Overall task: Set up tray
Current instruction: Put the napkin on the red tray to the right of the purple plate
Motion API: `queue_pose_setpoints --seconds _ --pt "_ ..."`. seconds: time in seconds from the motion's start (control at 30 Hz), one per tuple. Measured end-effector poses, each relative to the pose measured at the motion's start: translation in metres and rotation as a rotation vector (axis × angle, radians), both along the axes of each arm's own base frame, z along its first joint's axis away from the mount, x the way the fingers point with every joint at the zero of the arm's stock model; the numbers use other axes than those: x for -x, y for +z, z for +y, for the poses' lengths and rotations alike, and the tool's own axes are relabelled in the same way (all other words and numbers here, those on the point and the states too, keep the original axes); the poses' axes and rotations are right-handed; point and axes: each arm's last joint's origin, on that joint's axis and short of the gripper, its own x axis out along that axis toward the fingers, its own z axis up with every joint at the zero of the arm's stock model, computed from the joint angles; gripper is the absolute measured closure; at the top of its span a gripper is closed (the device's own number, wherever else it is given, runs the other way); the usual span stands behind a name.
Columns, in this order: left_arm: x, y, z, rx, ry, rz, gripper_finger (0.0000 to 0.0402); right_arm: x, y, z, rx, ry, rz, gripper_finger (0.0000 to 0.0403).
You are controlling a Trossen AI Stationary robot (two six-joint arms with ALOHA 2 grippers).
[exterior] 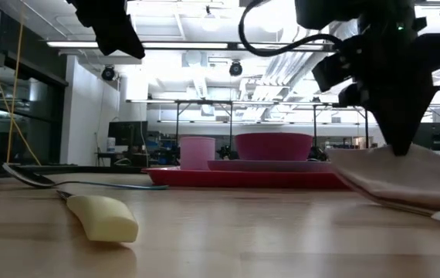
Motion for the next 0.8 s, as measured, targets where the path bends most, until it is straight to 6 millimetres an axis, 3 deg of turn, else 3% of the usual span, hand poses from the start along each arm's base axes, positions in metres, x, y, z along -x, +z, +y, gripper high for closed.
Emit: queue_pose_setpoints --seconds 0.37,0.8 --pt "0.000 0.000 0.000 -0.002 -0.003 -0.002 0.0316 0.018 0.019 -0.014 0.149 -0.043 0.046 0.0402" --pt "-0.001 0.001 0.000 -0.006 -0.019 -0.006 0.0316 0.017 0.024 -0.071 0.222 -0.166 0.113 0.0403"
